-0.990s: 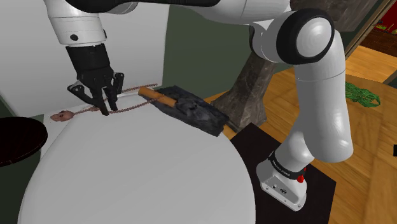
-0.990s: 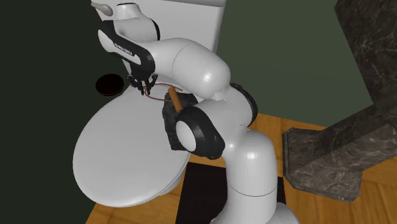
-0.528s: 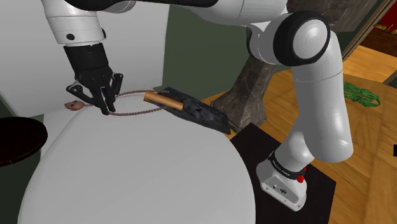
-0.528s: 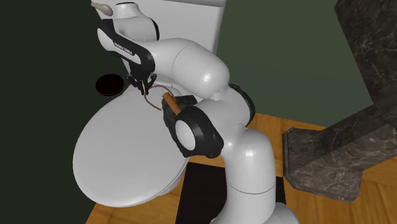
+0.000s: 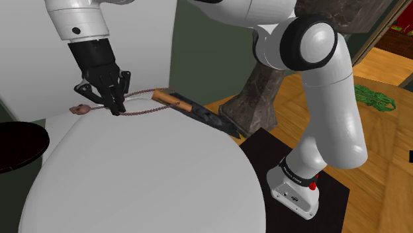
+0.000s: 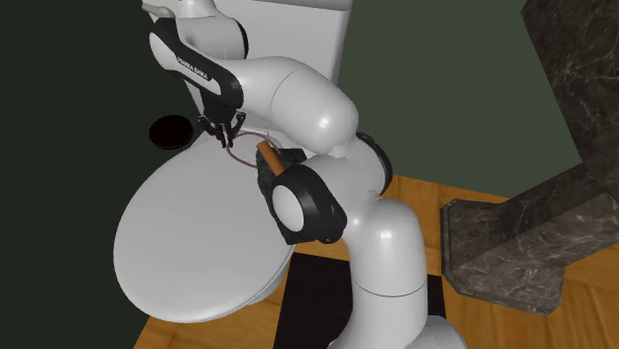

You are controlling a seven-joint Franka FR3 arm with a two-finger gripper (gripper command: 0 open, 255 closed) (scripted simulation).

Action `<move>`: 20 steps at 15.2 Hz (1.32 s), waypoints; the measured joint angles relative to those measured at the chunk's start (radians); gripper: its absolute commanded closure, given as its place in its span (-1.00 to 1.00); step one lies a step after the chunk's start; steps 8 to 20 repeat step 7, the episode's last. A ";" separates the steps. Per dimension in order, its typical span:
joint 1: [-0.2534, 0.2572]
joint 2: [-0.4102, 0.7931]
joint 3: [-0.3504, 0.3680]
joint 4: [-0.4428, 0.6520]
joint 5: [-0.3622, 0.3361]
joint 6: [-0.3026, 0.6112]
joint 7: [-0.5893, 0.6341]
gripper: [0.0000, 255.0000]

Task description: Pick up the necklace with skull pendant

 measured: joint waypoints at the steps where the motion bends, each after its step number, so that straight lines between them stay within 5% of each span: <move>1: 0.000 0.003 0.002 0.011 -0.002 -0.013 -0.005 1.00; 7: 0.054 0.066 -0.002 0.195 -0.019 -0.134 0.011 1.00; 20: 0.054 0.066 -0.002 0.195 -0.019 -0.134 0.011 1.00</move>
